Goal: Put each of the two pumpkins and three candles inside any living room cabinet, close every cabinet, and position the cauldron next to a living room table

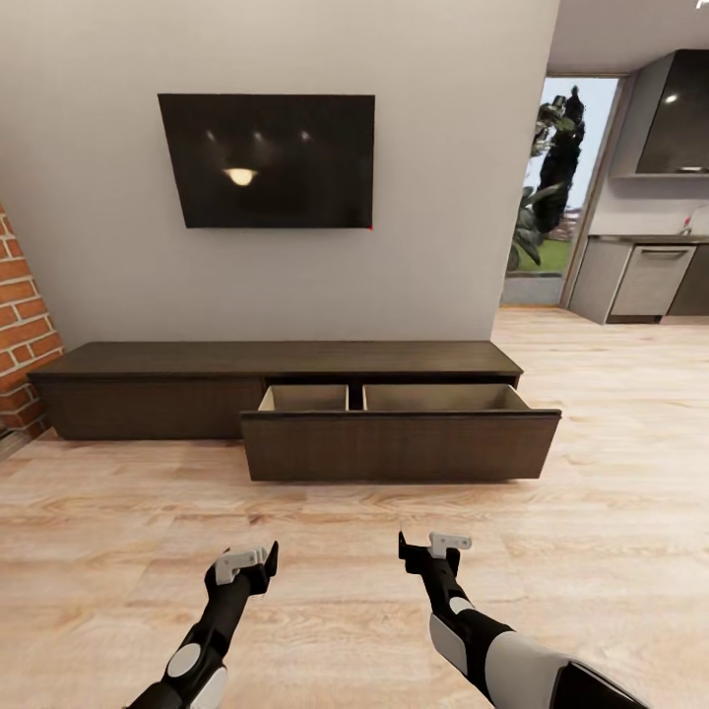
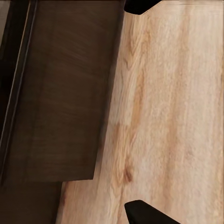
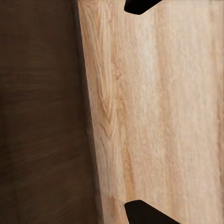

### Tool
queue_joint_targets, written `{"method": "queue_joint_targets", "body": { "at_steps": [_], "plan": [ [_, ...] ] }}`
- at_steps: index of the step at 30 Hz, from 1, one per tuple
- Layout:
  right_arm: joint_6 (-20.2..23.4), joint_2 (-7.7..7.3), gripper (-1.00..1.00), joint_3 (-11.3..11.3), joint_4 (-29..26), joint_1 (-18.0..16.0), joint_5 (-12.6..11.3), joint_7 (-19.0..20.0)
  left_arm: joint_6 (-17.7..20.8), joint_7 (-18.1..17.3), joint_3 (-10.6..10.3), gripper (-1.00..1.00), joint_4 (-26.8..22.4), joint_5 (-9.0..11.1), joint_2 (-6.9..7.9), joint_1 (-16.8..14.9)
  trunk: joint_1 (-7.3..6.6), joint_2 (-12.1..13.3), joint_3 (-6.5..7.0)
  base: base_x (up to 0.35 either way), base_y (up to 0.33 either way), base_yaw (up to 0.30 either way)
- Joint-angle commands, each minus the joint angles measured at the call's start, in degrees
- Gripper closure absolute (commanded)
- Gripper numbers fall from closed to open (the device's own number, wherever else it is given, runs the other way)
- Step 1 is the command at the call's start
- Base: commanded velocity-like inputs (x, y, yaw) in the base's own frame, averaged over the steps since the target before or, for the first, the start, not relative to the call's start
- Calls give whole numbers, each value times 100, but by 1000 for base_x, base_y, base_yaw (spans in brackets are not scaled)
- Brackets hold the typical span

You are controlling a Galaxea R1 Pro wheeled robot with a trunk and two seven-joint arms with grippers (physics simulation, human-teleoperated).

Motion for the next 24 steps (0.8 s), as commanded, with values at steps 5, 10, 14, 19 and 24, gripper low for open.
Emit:
{"method": "queue_joint_targets", "body": {
  "at_steps": [5, 10, 14, 19, 24],
  "plan": [
    [-11, -1, -100, 42, -5, -3, -6, -43, 13, 50, -46, -100, -105, -17, -14, 2, -1, -2, -6, 96, 0, 0],
    [-27, -1, -100, 46, -11, -3, -6, -32, 265, 51, -32, -100, -108, -29, -21, 3, -1, -2, -6, 235, -7, 0],
    [-33, -1, -100, 53, -14, -3, 11, -20, 344, 51, -20, -100, -96, -37, -16, 3, -1, -2, -6, 318, -1, 0],
    [-34, -1, -100, 55, -21, -3, 18, 3, 362, 51, -12, -100, -71, -33, -14, 3, -1, -2, -6, 333, 0, 0],
    [-26, -1, -100, 56, -24, -3, 13, 18, 370, 46, 3, -100, -58, -33, -14, 3, -1, -2, -6, 336, 0, 0]
  ]
}}
